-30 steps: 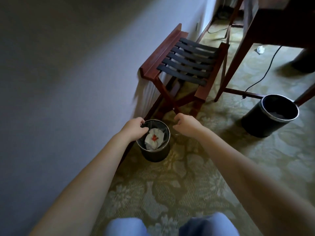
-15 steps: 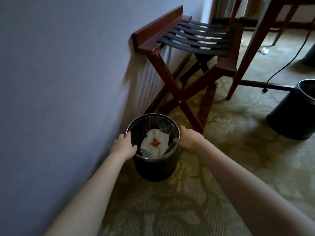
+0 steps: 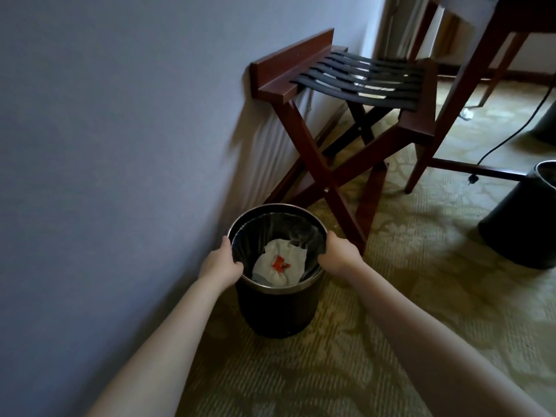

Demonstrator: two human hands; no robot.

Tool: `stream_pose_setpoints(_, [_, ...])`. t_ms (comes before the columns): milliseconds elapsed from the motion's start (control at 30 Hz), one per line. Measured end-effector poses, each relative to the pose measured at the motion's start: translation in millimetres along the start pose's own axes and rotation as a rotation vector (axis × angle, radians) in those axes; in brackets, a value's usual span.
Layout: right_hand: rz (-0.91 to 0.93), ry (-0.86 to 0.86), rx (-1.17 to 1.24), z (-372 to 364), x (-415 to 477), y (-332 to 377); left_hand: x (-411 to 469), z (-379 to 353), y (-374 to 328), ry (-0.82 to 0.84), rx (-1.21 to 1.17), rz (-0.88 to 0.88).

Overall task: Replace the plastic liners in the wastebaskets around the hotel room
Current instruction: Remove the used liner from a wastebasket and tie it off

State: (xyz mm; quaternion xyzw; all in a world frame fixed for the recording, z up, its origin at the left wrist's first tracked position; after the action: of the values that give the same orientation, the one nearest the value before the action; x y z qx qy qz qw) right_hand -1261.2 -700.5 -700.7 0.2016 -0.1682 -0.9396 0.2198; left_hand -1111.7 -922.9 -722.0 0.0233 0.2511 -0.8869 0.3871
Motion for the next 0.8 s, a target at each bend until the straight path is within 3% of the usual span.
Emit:
stream_pose_setpoints(400, [0.227,-0.375,0.038,149.7,-49.9,52.4,-38.2,154.1,-82.6,-0.313,-0.035,-0.194])
stream_pose_setpoints(633, [0.199,-0.591,0.086,246.5,-101.4,53.2,-86.6,241.3,-161.4,-0.504,-0.063,-0.335])
stream_pose_setpoints(800, [0.14,-0.729,0.127,290.6,-134.3,2.8,-101.1,233.3,-232.6,-0.502,-0.098,-0.476])
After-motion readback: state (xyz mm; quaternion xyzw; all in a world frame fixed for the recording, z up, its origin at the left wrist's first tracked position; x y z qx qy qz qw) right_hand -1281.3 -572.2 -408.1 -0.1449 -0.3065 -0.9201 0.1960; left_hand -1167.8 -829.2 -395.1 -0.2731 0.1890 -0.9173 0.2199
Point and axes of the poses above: each hand's wrist, its own x-axis towards the middle knuckle, its own z-axis out of the back of the hand, y = z × x, the point moved 10 cm from there along x, towards the middle knuckle, and after that the axes turned 2 degrees about -y, right-handed, at the moved point
